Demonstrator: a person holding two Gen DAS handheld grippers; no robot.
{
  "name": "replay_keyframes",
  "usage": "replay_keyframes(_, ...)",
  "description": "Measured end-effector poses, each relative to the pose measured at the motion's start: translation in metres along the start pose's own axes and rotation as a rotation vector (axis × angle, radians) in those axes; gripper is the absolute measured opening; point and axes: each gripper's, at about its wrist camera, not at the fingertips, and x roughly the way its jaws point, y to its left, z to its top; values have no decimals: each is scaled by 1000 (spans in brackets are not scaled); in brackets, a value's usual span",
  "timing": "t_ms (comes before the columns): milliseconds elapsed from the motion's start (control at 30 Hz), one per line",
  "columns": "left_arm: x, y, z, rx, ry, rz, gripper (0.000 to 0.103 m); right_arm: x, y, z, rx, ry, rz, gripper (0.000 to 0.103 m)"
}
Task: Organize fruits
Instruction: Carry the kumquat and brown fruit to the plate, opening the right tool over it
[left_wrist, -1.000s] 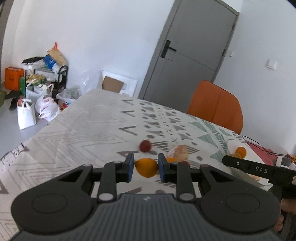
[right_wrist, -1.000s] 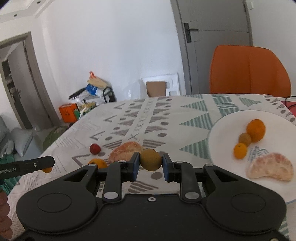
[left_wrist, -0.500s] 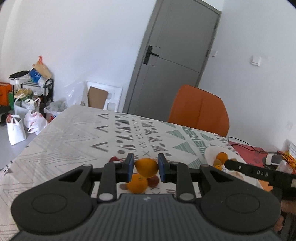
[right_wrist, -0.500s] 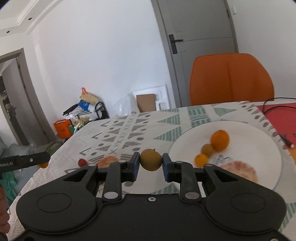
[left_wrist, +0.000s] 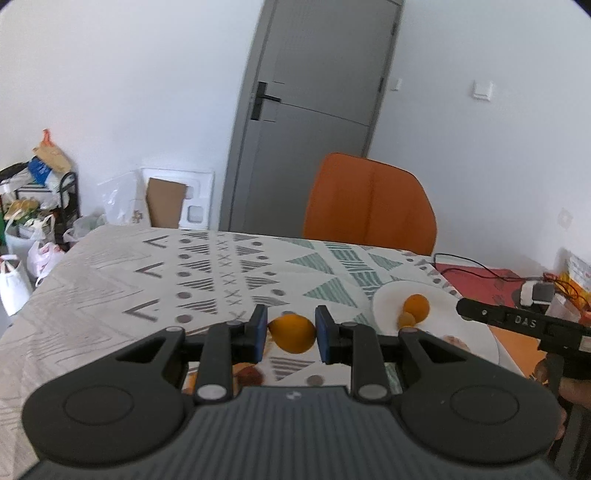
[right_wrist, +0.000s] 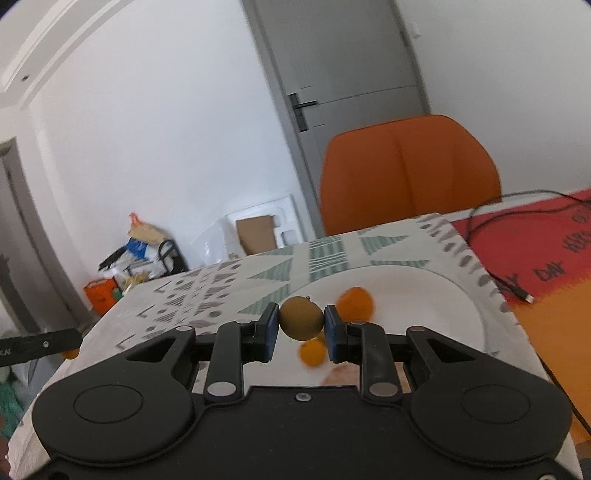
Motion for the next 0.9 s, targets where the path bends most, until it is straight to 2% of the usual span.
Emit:
replay_keyframes(100,10,-14,2,14,1,-17,26,3,-13,-4,47,-2,-13,24)
replay_keyframes(200,20,-29,5,31,5,-38,26,0,-17,-6,26,-16,-34,25)
replay_keyframes(300,32,-43,6,47,14,-58,26,1,-27,-5,59,-4,-18,25)
replay_keyframes(600,69,-75,5,101,56,-114,26,11,-39,-9,31,11,-132,25)
replay_keyframes(900,103,-97,0,134,105,-137,26,8,-49,-7,51,-4,-174,25)
